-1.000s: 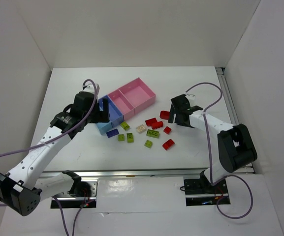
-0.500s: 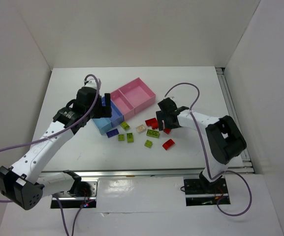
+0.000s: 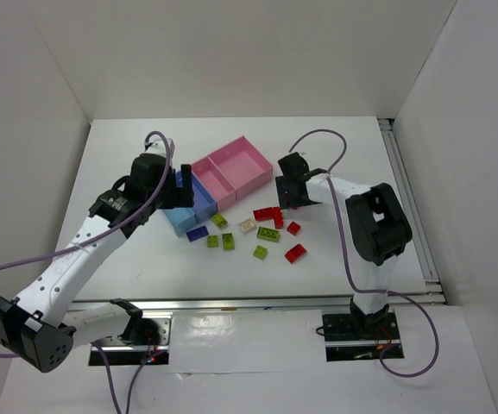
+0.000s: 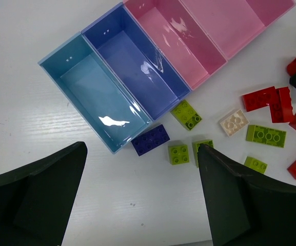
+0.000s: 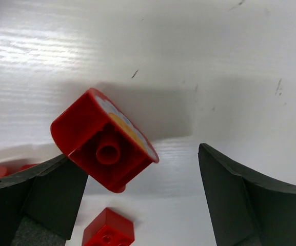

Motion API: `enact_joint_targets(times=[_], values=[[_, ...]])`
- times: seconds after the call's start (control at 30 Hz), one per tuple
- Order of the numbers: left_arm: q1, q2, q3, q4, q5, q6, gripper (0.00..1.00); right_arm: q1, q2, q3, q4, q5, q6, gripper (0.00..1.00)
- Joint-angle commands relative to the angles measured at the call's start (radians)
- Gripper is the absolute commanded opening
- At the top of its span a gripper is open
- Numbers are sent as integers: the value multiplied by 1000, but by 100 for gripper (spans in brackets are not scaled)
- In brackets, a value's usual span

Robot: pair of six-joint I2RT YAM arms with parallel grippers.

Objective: Sort the legos into containers by color

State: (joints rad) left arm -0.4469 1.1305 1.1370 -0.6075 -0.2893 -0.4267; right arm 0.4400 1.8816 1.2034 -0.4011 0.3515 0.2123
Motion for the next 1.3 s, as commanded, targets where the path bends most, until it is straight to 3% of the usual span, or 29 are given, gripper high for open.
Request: enact_joint_targets(times=[0.0, 0.13, 0.37, 0.63, 0.93, 1.27], values=[[-4, -14, 24, -9, -10, -12, 100, -38, 31, 35, 40, -23, -33, 89], [-4, 8, 33, -9, -1, -21, 100, -47, 40, 44, 41, -32, -33, 80], [-4, 28, 33, -9, 18, -21, 100, -47, -3, 4, 79, -20, -2, 48], [-4, 17, 24, -18, -25, -30, 100, -27, -101, 48, 27, -2, 36, 43], [-4, 26, 6, -52, -114, -128, 100, 66, -171, 223, -25, -48, 47, 40], [-4, 26, 41, -169, -215, -253, 100, 151, 69, 542, -60, -45, 71, 40]])
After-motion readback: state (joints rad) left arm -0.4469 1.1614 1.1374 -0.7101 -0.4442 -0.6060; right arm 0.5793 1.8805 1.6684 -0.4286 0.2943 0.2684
